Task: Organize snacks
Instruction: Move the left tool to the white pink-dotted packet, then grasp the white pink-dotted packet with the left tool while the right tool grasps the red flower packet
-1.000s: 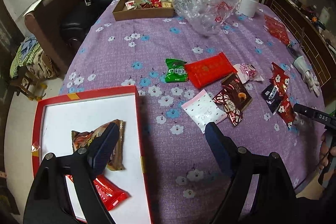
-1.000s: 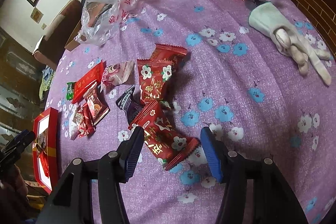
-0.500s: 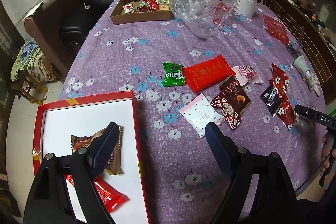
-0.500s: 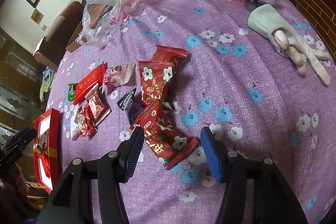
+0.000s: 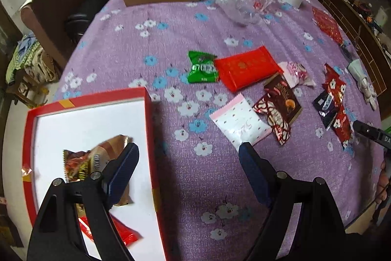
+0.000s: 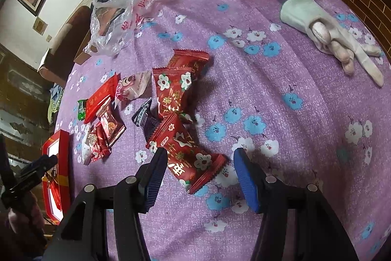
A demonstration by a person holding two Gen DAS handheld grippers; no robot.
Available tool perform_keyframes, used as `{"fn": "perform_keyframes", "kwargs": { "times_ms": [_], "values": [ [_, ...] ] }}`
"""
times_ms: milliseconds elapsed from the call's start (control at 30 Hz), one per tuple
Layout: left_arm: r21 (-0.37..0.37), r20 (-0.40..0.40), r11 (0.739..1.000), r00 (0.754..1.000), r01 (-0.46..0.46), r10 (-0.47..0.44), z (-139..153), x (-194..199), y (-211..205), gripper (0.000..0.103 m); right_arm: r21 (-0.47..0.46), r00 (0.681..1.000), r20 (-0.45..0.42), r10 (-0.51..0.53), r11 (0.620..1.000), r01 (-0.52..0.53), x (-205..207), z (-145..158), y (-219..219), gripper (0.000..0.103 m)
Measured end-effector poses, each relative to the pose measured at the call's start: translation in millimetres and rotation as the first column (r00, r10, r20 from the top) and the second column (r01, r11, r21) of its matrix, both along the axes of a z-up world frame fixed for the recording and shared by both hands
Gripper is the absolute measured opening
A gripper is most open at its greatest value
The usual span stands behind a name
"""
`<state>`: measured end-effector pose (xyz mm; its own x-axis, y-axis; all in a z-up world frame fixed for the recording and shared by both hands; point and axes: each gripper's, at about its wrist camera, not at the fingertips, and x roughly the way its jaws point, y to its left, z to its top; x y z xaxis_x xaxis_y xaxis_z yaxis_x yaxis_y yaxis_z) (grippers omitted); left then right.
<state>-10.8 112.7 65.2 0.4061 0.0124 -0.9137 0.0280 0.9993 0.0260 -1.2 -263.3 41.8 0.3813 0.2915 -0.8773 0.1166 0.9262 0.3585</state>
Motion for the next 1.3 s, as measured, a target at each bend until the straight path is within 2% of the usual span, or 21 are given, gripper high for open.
{"fn": "perform_keyframes", "kwargs": {
  "times_ms": [233, 433, 733, 867, 967, 1100, 1233, 1267, 1300],
  "values": [
    [-0.086, -0.064, 0.996, 0.998, -0.012, 0.006, -15.5, 15.1, -11.2, 0.085, 0.021, 0.999, -0.013, -0.037, 0.999, 0.037, -7.5, -5.0, -11.0, 0.06],
    [-0.066, -0.138, 0.994, 0.987, -0.088, 0.079, -37.6, 39.0, -24.1, 0.085, 0.039, 0.998, -0.029, -0.061, 0.997, 0.062, -14.8, -9.6, -18.1, 0.061],
    [-0.11, -0.216, 0.983, 0.969, -0.148, 0.122, -54.7, 58.2, -45.5, 0.086, 0.033, 0.995, -0.05, -0.082, 0.996, 0.083, -31.8, -16.0, -31.4, 0.061],
    [-0.077, -0.19, 0.984, 0.971, -0.161, 0.144, -58.1, 64.6, -50.4, 0.087, 0.035, 0.996, -0.051, -0.075, 0.996, 0.077, -33.7, -17.2, -33.3, 0.061],
    [-0.053, -0.171, 0.989, 0.977, -0.136, 0.125, -59.7, 63.1, -54.5, 0.087, 0.021, 0.998, -0.046, -0.051, 0.998, 0.052, -31.0, -15.1, -30.3, 0.061],
    [-0.019, -0.131, 0.998, 0.989, -0.067, 0.064, -59.4, 57.5, -58.4, 0.076, -0.004, 1.0, -0.028, 0.007, 1.0, -0.007, -22.0, -10.4, -20.1, 0.061],
    [-0.014, -0.097, 1.0, 0.995, -0.01, 0.009, -54.8, 51.7, -49.9, 0.043, -0.051, 0.996, -0.008, 0.092, 0.994, -0.092, -8.4, -4.8, -4.0, 0.063],
    [-0.01, -0.091, 1.0, 0.996, 0.012, -0.012, -53.8, 50.2, -45.6, 0.034, -0.07, 0.993, -0.006, 0.121, 0.99, -0.121, -4.0, -3.9, 1.5, 0.067],
    [-0.008, -0.088, 1.0, 0.996, 0.028, -0.029, -53.4, 49.1, -41.2, 0.031, -0.084, 0.989, -0.006, 0.145, 0.986, -0.145, -0.3, -3.2, 6.3, 0.073]
  ]
}}
